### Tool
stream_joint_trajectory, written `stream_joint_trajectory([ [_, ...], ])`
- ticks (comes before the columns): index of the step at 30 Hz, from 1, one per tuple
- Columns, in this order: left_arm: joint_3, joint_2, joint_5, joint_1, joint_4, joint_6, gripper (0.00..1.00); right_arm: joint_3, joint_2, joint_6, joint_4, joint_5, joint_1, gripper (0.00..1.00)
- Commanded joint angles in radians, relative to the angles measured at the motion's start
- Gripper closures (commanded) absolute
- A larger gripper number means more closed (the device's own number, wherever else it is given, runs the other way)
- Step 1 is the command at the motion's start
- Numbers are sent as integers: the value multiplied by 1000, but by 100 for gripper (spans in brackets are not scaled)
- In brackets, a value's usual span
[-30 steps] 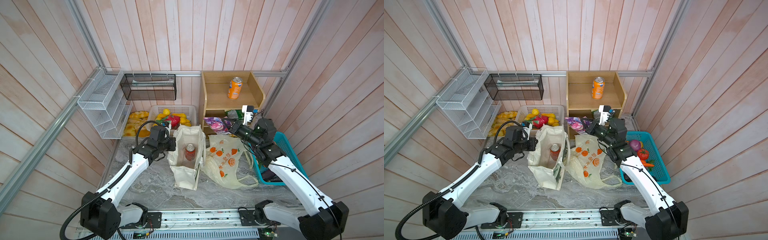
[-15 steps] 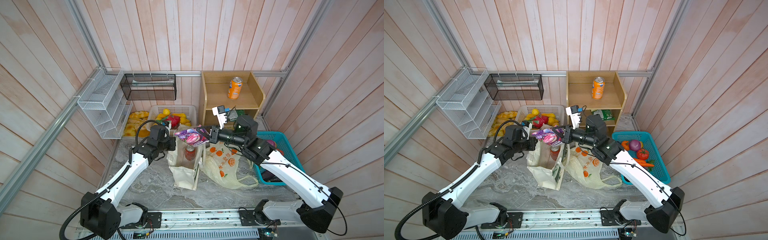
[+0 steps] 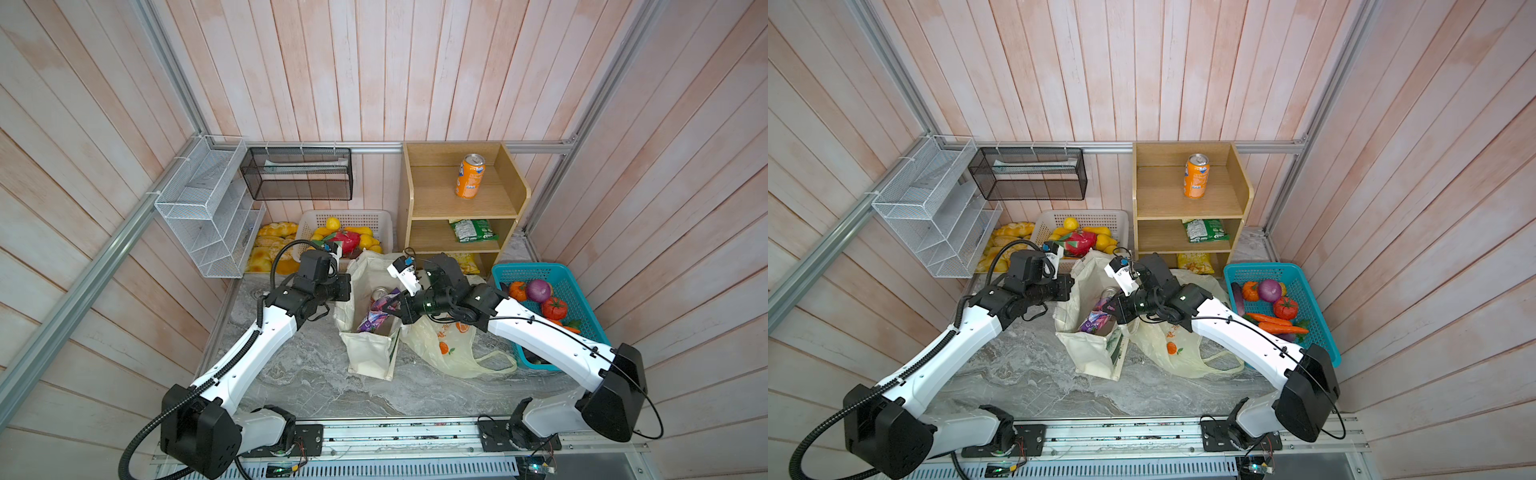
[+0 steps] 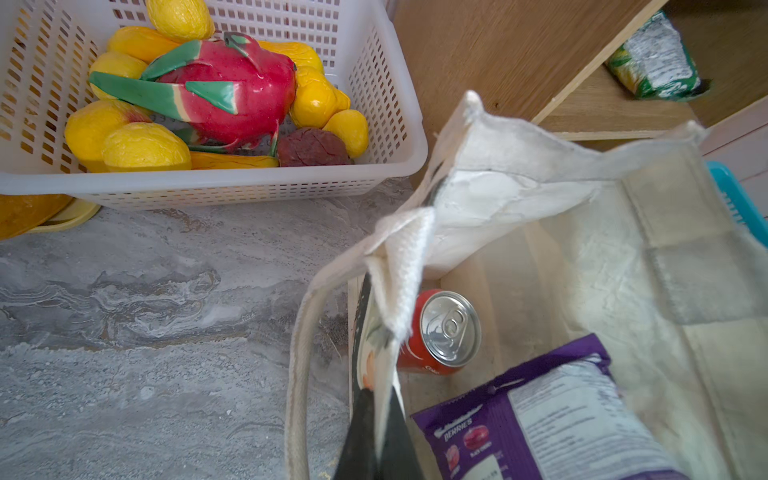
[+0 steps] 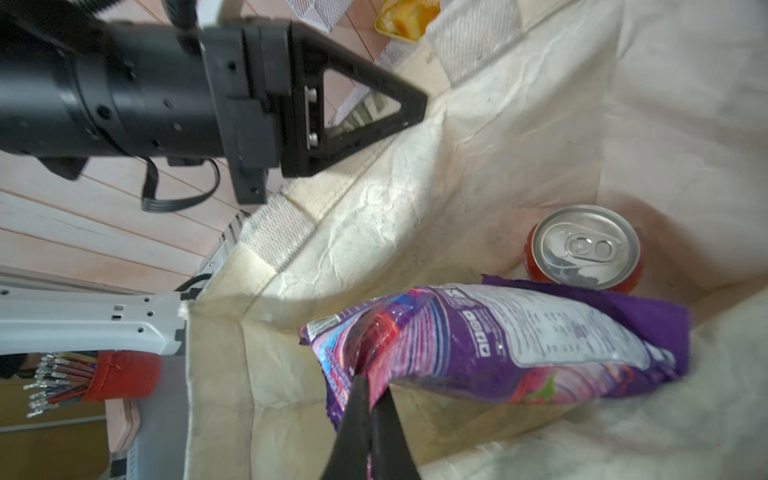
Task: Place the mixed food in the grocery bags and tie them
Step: 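Lower the purple snack bag into the tote with the right gripper, then open the right gripper and draw it back up out of the tote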
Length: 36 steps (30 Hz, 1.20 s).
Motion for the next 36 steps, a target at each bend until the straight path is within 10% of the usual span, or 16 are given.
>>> stream_joint_trajectory([
  [1,44,-17,5,7,15,17,100,80,42,-88,-76,77,44,100],
  [18,32,-14,12,8,15,22,100,224,372,-137,-168,154,93,100],
  [24,34,-28,1,8,4,21,100,225,368,-135,-154,140,92,35],
  [36,38,-11,-2,7,-5,19,100,306,124,-92,-187,169,64,26],
])
